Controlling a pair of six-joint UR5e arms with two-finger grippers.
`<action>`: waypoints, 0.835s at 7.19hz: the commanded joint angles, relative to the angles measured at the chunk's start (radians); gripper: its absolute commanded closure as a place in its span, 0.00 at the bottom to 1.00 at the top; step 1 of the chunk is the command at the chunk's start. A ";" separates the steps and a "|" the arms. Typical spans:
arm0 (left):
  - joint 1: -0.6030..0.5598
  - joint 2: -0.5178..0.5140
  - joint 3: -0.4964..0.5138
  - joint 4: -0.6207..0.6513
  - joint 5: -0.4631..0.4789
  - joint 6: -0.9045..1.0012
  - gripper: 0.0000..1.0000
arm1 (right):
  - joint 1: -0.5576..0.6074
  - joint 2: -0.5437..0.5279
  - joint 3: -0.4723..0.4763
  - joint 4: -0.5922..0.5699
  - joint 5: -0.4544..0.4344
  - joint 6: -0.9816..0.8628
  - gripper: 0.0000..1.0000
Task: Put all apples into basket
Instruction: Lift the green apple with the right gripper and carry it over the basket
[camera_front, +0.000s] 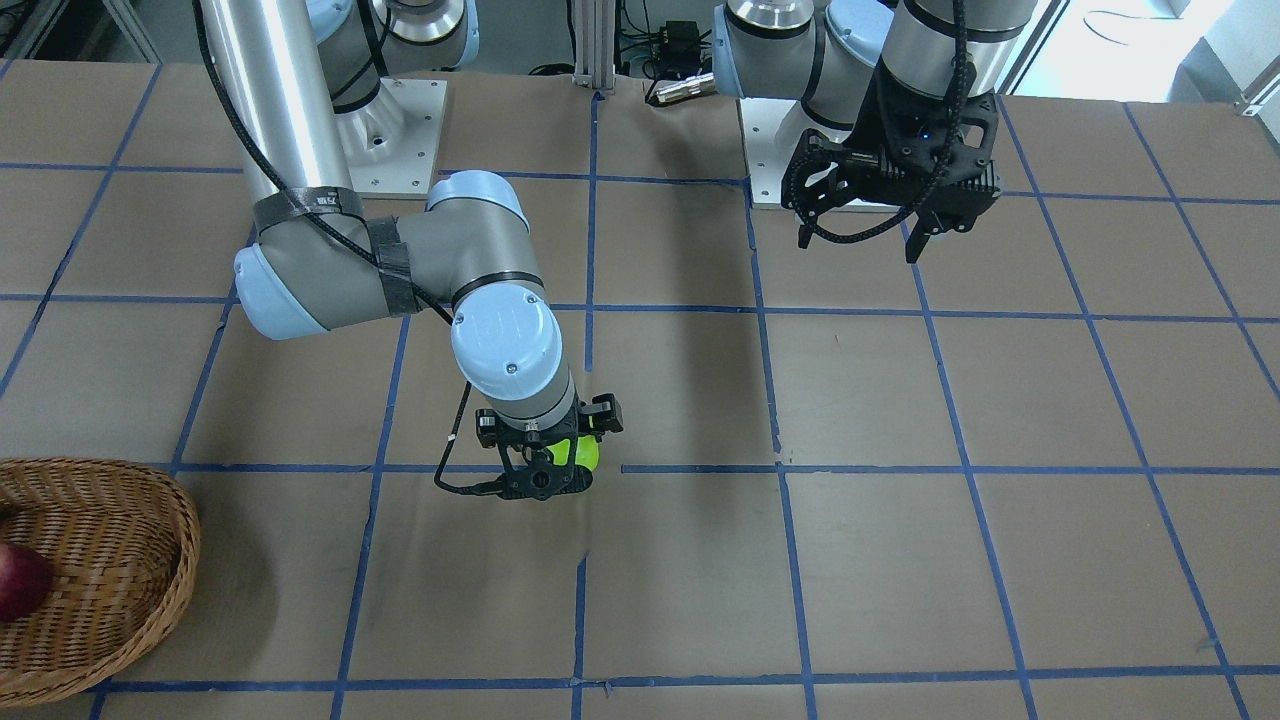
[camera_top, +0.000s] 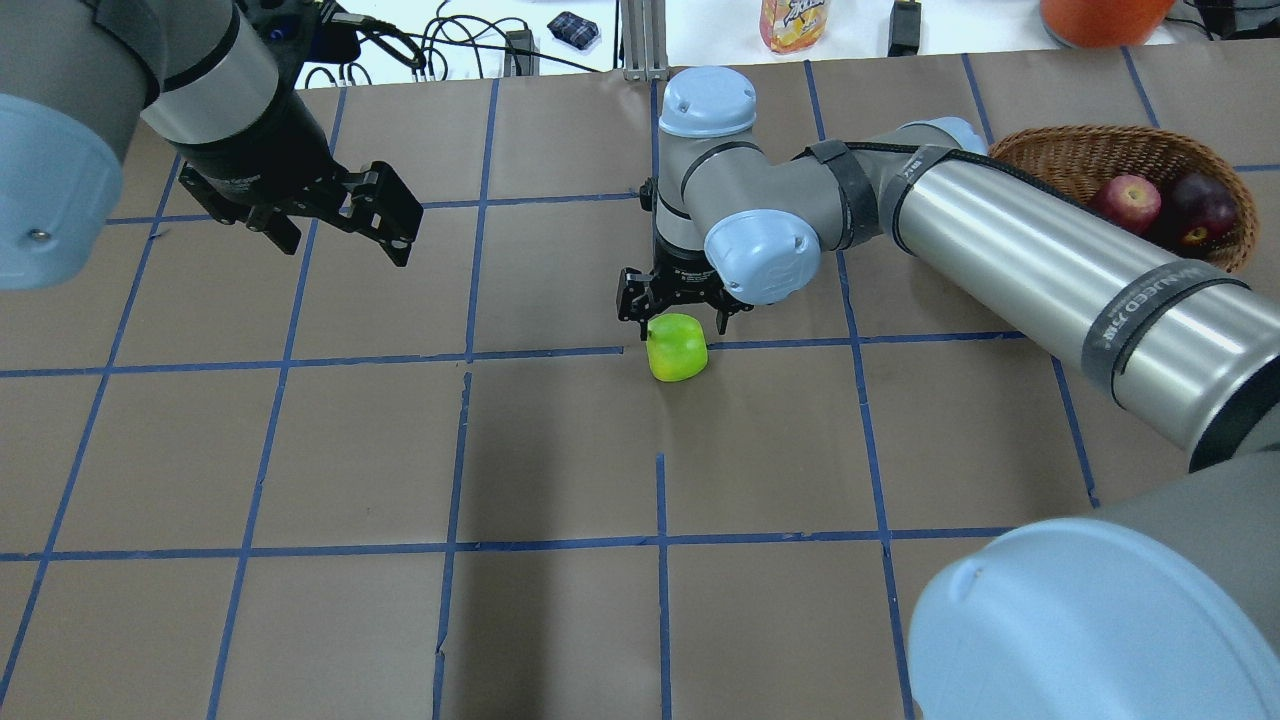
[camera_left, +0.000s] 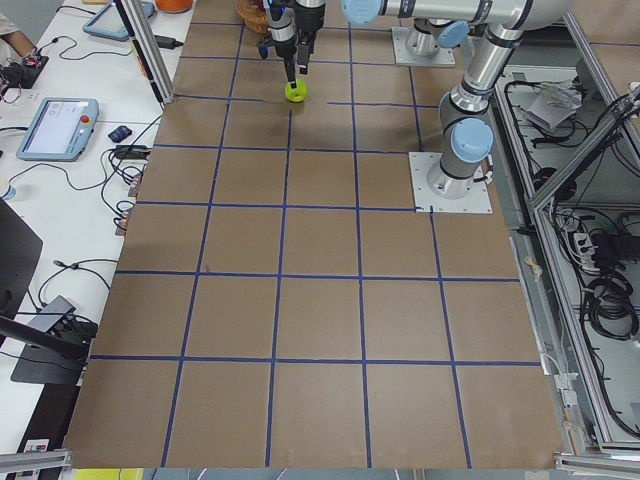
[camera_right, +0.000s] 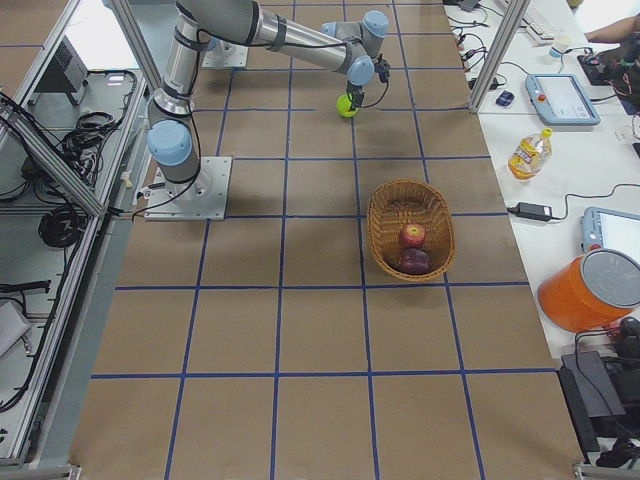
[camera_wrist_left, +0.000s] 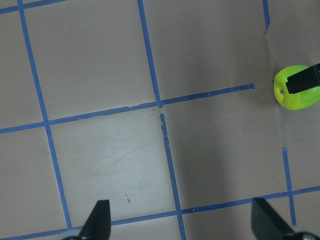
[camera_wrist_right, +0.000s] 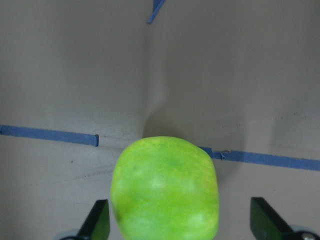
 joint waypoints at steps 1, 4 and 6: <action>0.000 0.000 0.000 0.000 0.006 0.000 0.00 | 0.011 0.006 0.001 -0.003 0.027 0.013 0.00; 0.002 -0.001 0.001 0.003 0.006 0.001 0.00 | 0.011 0.042 0.003 -0.006 0.018 0.013 0.00; 0.000 -0.003 0.001 0.009 0.004 0.001 0.00 | 0.010 0.035 -0.010 -0.002 -0.066 -0.001 0.78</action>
